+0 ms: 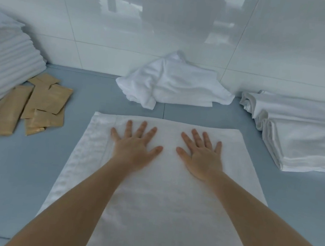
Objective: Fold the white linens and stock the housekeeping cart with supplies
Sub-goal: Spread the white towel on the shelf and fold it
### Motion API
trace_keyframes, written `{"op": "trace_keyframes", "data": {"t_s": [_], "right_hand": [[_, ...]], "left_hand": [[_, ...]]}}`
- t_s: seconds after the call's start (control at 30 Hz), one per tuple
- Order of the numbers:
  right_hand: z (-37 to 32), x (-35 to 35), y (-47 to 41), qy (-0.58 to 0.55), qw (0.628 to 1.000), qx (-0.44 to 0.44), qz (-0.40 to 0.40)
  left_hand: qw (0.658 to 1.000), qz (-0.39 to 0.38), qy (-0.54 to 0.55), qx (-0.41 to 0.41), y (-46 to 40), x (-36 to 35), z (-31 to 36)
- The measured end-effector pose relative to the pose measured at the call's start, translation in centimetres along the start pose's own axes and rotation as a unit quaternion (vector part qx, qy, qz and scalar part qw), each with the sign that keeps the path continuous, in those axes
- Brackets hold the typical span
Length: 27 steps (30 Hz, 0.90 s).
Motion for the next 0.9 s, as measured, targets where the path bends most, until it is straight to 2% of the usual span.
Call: {"op": "trace_keyframes", "data": {"t_s": [0.13, 0.23, 0.33, 0.43, 0.5, 0.57, 0.63, 0.7, 0.77, 0.9], "right_hand": [[0.2, 1.2, -2.6, -0.007, 1.0, -0.002, -0.008], [2.4, 1.7, -3.0, -0.006, 1.0, -0.02, -0.002], [7.8, 2.2, -2.0, -0.002, 0.996, -0.085, 0.001], [11.8, 3.1, 0.2, 0.028, 0.984, -0.173, -0.017], [10.1, 3.7, 1.7, 0.044, 0.983, -0.176, 0.014], [4.5, 3.4, 3.8, 0.024, 0.993, -0.103, 0.061], [-1.9, 2.0, 6.1, 0.0, 0.997, -0.025, 0.076], [-5.6, 0.3, 7.8, -0.001, 0.999, -0.004, 0.043], [-6.0, -1.1, 8.3, -0.001, 1.0, -0.022, 0.009], [-5.3, -1.4, 6.4, 0.0, 1.0, -0.022, 0.012]], "left_hand": [[1.0, -0.006, 0.001, -0.016, -3.1, 1.0, 0.5], [1.0, -0.004, -0.001, -0.016, -3.5, 1.0, -1.8], [1.0, 0.005, 0.002, 0.028, -2.7, 0.9, -7.1], [0.995, -0.02, -0.009, 0.102, -1.3, 1.6, -11.6], [0.992, 0.01, -0.017, 0.125, 0.8, 2.6, -11.1], [0.996, 0.053, 0.018, 0.07, 3.6, 3.1, -6.3], [0.997, 0.05, 0.05, -0.008, 6.6, 2.7, -0.2], [0.998, 0.015, 0.042, -0.044, 8.9, 1.6, 3.7], [0.999, -0.009, 0.007, -0.038, 9.8, 0.5, 4.1], [1.0, -0.005, -0.005, -0.022, 7.8, 0.1, 2.7]]}}
Point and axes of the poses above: each hand's wrist, its own y-axis away from the middle knuckle, its own x-axis out of the back of the hand, z = x × y, the point moved 7 cm from there along -y, towards the middle knuckle, and after that the axes turned 4 degrees about -y, right-handed, at the moved point
